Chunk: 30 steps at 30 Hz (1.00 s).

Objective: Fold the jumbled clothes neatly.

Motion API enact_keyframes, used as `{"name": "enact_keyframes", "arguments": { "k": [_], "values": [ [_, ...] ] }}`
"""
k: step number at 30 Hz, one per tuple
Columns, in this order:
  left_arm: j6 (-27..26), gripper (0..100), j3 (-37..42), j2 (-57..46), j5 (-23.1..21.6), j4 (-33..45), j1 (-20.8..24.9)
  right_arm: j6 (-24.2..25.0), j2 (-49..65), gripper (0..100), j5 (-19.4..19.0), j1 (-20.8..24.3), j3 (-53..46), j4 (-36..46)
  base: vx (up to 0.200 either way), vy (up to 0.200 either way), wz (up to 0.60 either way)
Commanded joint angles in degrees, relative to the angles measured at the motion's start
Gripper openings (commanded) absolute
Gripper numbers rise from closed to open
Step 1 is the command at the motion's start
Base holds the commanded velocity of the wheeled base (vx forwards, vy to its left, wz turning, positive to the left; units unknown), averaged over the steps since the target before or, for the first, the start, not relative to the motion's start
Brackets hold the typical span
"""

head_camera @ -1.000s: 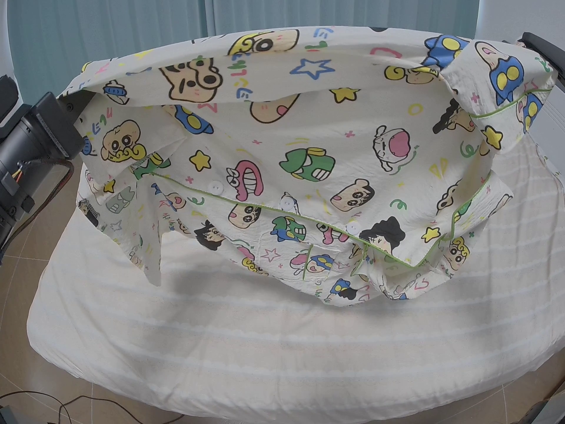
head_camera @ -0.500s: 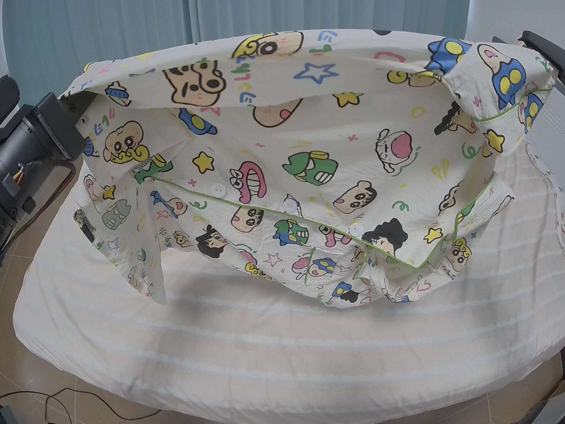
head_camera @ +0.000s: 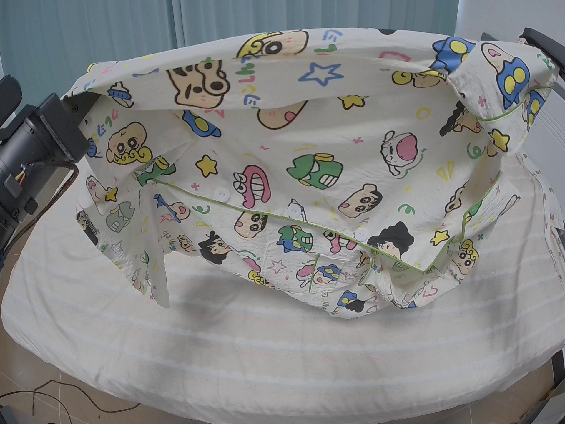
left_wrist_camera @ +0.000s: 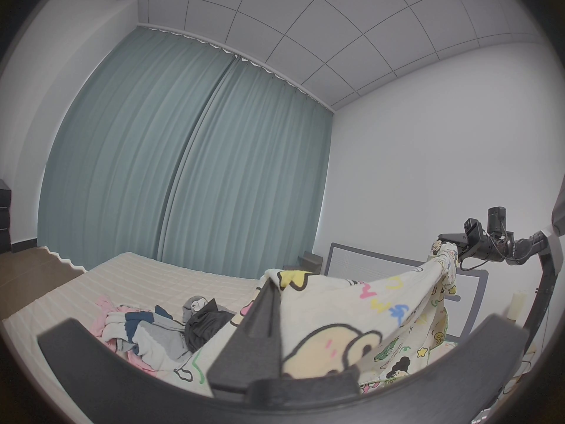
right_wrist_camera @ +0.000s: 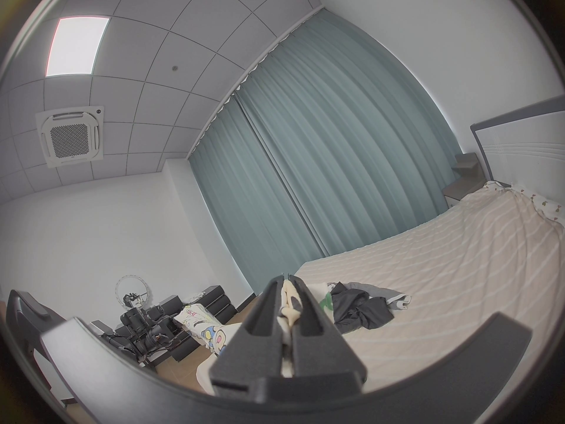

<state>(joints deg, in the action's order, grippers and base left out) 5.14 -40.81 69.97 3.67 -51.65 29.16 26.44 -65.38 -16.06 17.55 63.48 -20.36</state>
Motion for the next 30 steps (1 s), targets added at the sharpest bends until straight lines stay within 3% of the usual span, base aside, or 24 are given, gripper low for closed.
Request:
{"name": "enact_keyframes", "arguments": {
  "k": [1,30],
  "values": [
    [0.0,0,0.0,0.4,0.0,0.0,0.0,0.0,-0.1,0,0.0,0.0,0.2,0.0,0.000,-0.200,0.00],
    [0.0,0,1.1,2.2,0.1,0.0,0.9,0.0,-0.9,0,-1.3,0.0,0.9,-0.1,0.000,-0.200,0.00]
  ]
}}
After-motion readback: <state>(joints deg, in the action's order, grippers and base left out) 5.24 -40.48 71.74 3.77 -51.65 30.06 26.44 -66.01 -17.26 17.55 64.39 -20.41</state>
